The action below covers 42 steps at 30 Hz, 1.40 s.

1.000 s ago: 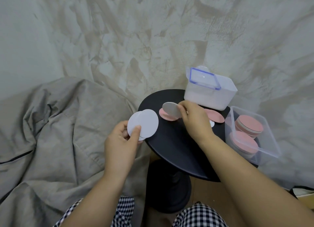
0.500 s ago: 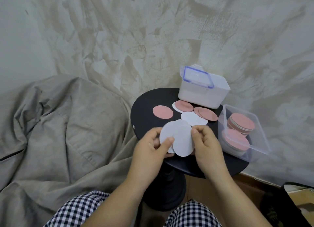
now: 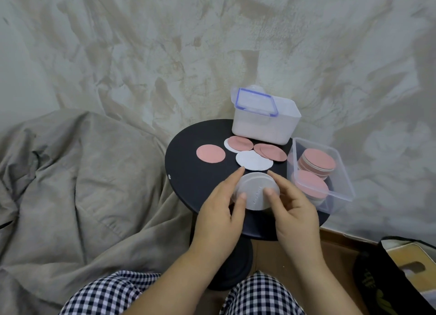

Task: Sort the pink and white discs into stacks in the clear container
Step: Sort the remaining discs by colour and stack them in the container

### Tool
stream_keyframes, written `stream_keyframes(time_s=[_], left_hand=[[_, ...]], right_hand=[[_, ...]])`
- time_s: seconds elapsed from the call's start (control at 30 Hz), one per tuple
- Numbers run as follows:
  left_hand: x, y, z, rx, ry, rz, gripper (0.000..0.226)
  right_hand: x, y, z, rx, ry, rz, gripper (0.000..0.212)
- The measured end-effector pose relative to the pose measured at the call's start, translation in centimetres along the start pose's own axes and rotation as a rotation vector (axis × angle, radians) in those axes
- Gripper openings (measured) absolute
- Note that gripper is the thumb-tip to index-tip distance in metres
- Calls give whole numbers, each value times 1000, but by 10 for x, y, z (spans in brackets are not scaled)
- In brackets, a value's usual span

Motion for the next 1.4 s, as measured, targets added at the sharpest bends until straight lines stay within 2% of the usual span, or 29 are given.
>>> stream_keyframes(time_s=[0.1, 0.2, 0.43, 0.57, 0.67, 0.73, 0.87, 1.17, 1.4], left_hand=[[6, 5, 0, 70, -94, 26, 53], [9, 8, -2, 165, -245, 39, 49], [10, 10, 0, 233, -358, 40, 52], [-2, 10, -2, 208, -214, -57, 47], [-13, 11, -4, 137, -22, -161, 33], [-17, 12, -3, 61, 87, -196, 34], [-19, 16, 2, 46, 81, -201, 21], [-27, 17, -3, 92, 81, -280, 18], [-28, 19, 1, 69, 60, -256, 19]], right_hand=[[-3, 2, -1, -40, 79, 3, 33], [-1, 3, -4, -80, 143, 14, 36], [6, 9, 1, -266, 241, 33, 44], [5, 11, 3, -280, 211, 48, 45], [1, 11, -1, -163, 88, 25, 44], [-3, 13, -3, -134, 46, -27, 40], [-6, 18, -4, -156, 77, -77, 40], [-9, 22, 7, -313, 141, -127, 35], [-8, 23, 1, -273, 125, -106, 32]])
Point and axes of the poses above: each hand's wrist, its own y-axis away from the middle knuckle, its own x-axis out of the palm, z = x × y, the point moved 7 cm from there along -y, towards the middle knuckle, and after that the axes turned 10 degrees about y, right-handed, at the moved point
